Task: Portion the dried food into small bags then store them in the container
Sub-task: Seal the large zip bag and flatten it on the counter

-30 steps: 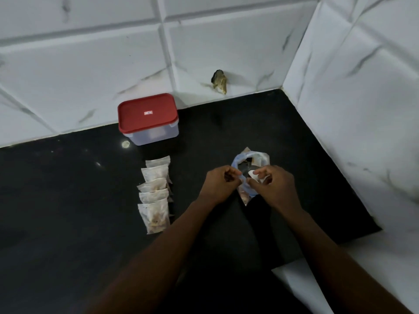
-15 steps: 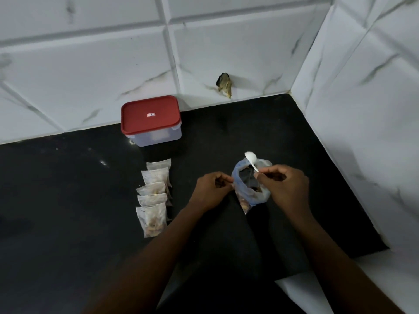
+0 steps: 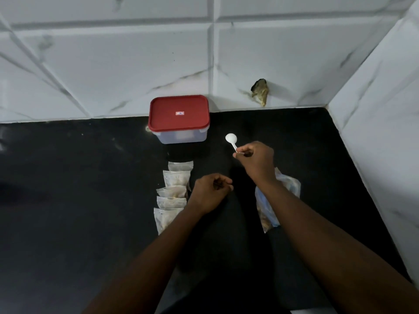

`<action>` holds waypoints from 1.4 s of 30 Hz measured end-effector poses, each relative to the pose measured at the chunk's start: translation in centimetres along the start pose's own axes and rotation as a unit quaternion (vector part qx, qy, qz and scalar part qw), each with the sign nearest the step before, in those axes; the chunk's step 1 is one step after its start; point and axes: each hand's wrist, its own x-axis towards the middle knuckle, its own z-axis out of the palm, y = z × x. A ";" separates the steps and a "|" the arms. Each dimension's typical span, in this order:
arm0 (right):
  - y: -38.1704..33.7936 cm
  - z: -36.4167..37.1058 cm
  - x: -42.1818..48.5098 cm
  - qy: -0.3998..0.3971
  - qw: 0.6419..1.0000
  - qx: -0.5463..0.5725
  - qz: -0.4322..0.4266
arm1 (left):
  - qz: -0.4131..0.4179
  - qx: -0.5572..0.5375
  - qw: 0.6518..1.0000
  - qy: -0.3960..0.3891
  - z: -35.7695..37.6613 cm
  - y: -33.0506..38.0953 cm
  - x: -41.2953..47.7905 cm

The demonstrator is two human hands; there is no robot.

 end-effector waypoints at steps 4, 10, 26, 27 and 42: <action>0.1 2.3 3.0 -0.025 0.999 -0.030 0.007 | -0.022 -0.004 1.000 0.013 -1.0 -0.8 1.4; 0.2 4.6 7.7 -0.028 0.998 -0.049 0.009 | -0.038 -0.020 0.999 0.002 -1.5 -1.6 3.1; 1.2 6.7 9.0 -0.089 0.991 -0.092 -0.027 | 0.075 0.272 0.959 -0.015 -0.5 -2.5 3.0; 1.1 6.6 9.0 -0.092 0.991 -0.094 -0.024 | 0.073 0.278 0.958 -0.020 -0.4 -2.6 2.9; 0.4 -4.3 0.7 -0.047 0.995 -0.082 -0.026 | 0.115 0.227 0.967 -0.029 1.4 1.4 1.6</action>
